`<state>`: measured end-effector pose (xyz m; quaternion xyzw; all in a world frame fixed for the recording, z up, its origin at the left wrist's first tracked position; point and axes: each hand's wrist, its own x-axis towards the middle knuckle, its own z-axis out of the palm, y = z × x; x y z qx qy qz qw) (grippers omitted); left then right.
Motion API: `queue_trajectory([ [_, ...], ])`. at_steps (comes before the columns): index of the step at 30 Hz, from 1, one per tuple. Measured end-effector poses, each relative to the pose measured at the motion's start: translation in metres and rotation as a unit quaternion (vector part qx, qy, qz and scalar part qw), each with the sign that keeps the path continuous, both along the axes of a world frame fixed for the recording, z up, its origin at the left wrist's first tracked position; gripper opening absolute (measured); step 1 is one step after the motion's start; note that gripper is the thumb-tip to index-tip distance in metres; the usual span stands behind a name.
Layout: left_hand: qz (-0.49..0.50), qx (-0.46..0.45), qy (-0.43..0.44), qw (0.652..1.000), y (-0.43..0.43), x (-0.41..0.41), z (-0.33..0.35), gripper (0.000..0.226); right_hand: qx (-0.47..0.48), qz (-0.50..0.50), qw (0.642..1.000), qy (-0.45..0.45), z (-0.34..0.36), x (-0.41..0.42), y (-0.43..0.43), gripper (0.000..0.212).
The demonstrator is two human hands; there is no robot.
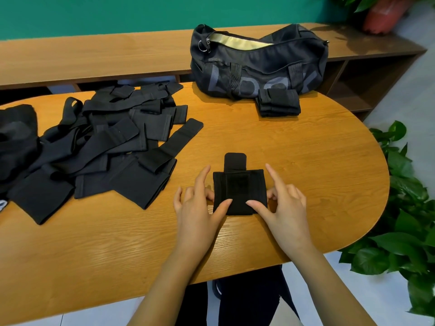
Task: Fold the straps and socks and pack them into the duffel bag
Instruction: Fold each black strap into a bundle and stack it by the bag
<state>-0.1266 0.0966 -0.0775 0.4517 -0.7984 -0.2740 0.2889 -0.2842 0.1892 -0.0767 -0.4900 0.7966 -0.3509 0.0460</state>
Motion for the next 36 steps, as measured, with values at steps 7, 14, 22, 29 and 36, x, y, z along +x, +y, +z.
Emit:
queue_trajectory([
  [7, -0.025, -0.056, -0.054, 0.997, -0.001, -0.001, -0.002, 0.065, 0.020, -0.002, 0.998, 0.068, -0.005, -0.002, 0.000, 0.072],
  [14, -0.086, -0.030, -0.049, 0.995, 0.000, 0.001, 0.000, 0.050, 0.075, 0.077, 0.988, 0.108, -0.010, -0.002, -0.002, 0.043],
  [22, -0.100, -0.028, -0.058, 0.993, -0.002, 0.003, 0.000, 0.061, 0.063, 0.089, 0.993, 0.037, -0.006, -0.002, 0.000, 0.052],
  [29, -0.085, -0.023, -0.034, 0.995, -0.001, 0.002, 0.000, 0.056, 0.039, 0.105, 0.994, 0.009, -0.008, -0.005, 0.002, 0.050],
  [36, -0.092, -0.044, -0.034, 0.994, 0.000, 0.002, -0.002, 0.062, 0.007, 0.089, 0.996, -0.025, -0.007, -0.006, 0.001, 0.034],
])
